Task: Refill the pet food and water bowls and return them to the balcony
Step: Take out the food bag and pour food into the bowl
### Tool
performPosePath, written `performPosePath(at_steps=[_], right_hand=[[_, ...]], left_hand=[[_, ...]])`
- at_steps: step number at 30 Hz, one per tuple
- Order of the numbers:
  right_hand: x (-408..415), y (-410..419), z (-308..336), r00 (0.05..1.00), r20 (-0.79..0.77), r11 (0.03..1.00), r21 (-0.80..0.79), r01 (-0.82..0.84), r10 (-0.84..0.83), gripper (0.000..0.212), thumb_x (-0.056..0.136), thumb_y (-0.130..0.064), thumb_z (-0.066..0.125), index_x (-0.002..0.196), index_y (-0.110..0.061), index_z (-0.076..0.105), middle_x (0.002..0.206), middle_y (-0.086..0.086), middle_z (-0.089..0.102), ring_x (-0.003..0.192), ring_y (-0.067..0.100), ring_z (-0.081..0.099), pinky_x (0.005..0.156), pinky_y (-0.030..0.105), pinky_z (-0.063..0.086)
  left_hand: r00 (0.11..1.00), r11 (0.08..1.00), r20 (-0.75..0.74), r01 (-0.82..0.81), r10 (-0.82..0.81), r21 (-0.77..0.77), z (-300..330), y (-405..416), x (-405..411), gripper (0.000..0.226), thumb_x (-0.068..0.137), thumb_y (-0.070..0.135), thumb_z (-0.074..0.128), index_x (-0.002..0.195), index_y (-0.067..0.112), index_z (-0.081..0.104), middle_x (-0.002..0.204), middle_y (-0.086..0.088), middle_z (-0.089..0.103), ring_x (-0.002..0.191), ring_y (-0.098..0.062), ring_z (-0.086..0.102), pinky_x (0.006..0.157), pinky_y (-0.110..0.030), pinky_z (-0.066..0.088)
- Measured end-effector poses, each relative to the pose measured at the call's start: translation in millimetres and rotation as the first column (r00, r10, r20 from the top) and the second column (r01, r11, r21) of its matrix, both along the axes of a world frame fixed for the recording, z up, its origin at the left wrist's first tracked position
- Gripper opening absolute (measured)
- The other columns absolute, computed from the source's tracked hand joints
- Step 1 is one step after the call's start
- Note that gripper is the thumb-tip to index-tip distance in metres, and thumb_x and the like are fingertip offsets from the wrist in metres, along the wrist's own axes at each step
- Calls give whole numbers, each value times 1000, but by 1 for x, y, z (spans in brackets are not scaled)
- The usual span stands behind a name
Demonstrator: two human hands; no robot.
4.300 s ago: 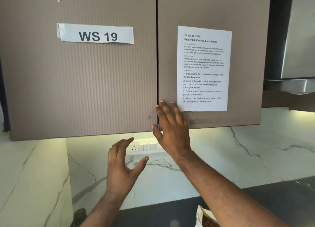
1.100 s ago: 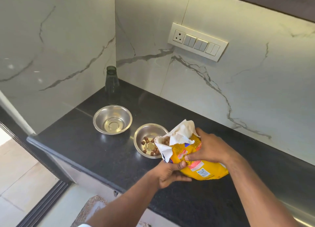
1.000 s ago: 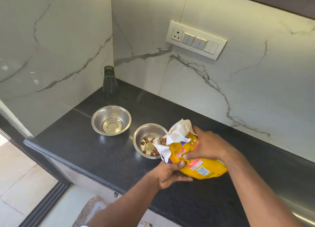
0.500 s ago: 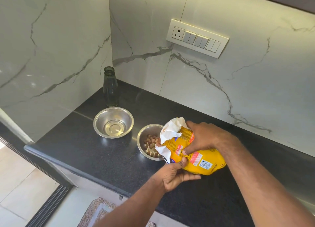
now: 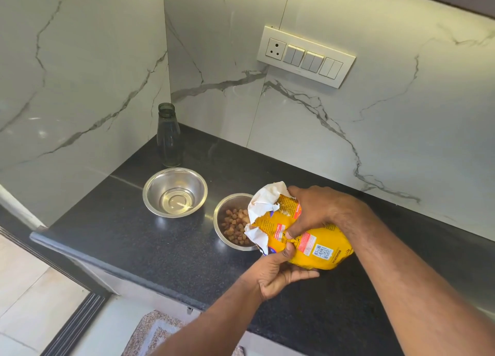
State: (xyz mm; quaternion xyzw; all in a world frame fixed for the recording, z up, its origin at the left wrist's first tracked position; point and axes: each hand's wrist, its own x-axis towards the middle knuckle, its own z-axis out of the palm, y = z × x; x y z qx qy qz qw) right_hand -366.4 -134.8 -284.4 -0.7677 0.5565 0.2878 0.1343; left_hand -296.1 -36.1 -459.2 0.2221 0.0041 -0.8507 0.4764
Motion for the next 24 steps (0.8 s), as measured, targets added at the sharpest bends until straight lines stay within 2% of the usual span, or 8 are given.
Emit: performPosePath(at_steps=[7,24], right_hand=[[4,-1,3,1000,-27,1000,4,-12,12,104,72,-62,86,154,-31,30,142,0,60,116,26,68,93,42,58],[4,2,11,999,-42,1000,28,-11,12,102,75,-59,86,155,-31,30,143,0,59,118,26,67,94,41,57]], left_hand=[[1000,1000,-12,-6,7,12,4,2,0,106,50,13,103,143,6,51,137,-27,65,121,-53,64,92,-74,50],[999,1000,-34,-7,8,13,6,5,-6,100,54,15,101,142,7,53,138,-26,64,122,-53,64,95,-74,48]])
